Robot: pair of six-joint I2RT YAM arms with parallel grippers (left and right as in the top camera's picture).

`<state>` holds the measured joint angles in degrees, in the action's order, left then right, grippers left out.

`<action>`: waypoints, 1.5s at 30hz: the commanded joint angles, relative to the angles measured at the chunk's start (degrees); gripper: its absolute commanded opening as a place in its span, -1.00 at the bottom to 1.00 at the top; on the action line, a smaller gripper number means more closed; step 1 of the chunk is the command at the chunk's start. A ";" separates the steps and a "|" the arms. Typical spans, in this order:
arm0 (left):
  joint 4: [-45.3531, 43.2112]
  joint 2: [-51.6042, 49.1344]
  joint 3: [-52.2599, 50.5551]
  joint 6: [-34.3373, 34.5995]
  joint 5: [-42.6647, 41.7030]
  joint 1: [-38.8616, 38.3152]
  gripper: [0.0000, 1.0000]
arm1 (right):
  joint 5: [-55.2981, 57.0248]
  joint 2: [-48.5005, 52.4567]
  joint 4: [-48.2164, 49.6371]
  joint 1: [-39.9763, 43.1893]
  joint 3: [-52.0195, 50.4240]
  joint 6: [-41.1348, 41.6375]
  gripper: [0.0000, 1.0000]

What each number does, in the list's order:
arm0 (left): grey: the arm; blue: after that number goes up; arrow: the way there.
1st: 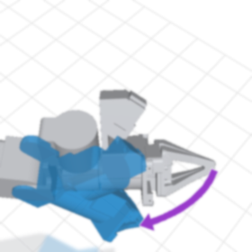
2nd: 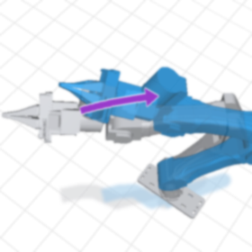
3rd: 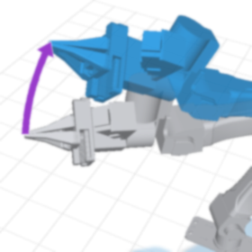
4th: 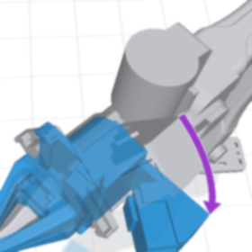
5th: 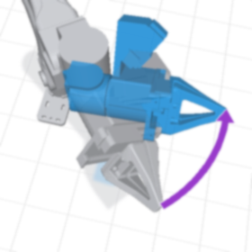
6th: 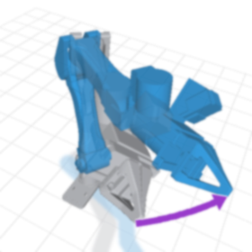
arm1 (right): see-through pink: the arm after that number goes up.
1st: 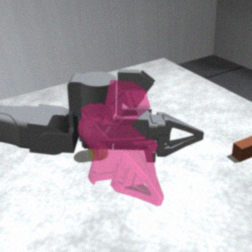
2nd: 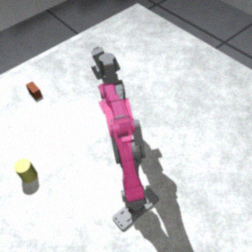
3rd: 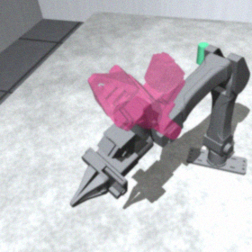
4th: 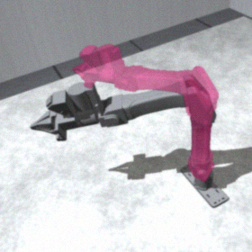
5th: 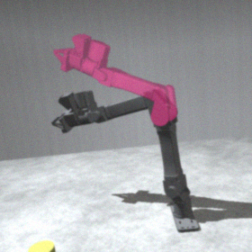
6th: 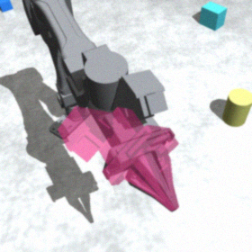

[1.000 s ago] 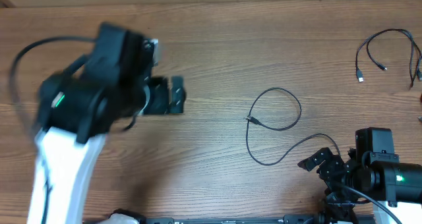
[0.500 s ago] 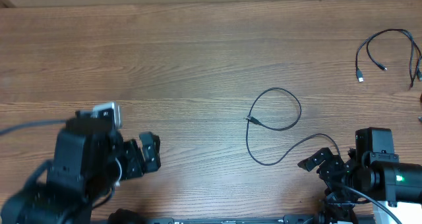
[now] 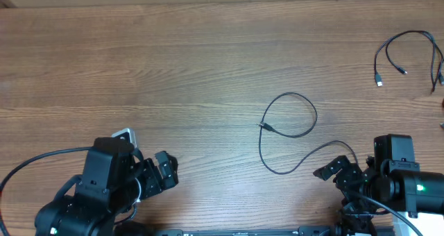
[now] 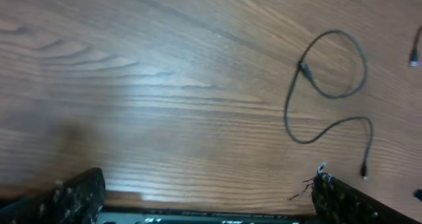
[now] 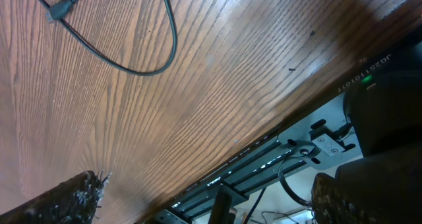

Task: Untangle cables

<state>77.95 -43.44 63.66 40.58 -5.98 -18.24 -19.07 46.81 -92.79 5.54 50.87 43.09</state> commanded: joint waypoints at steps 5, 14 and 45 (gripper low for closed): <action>-2.99 0.35 -0.59 1.46 -1.99 0.17 0.99 | 0.57 -0.42 0.13 -0.24 -0.04 0.20 1.00; -8.22 -0.66 -0.63 1.53 -2.71 0.20 0.99 | 0.57 -0.42 0.13 -0.24 -0.04 0.20 1.00; -34.23 -34.51 -0.63 -6.29 -3.19 -20.68 0.95 | 0.57 -0.42 0.13 -0.24 -0.04 0.20 0.99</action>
<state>45.06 -73.19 63.24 35.59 -11.94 -37.19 -19.07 46.81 -92.82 5.54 50.87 43.13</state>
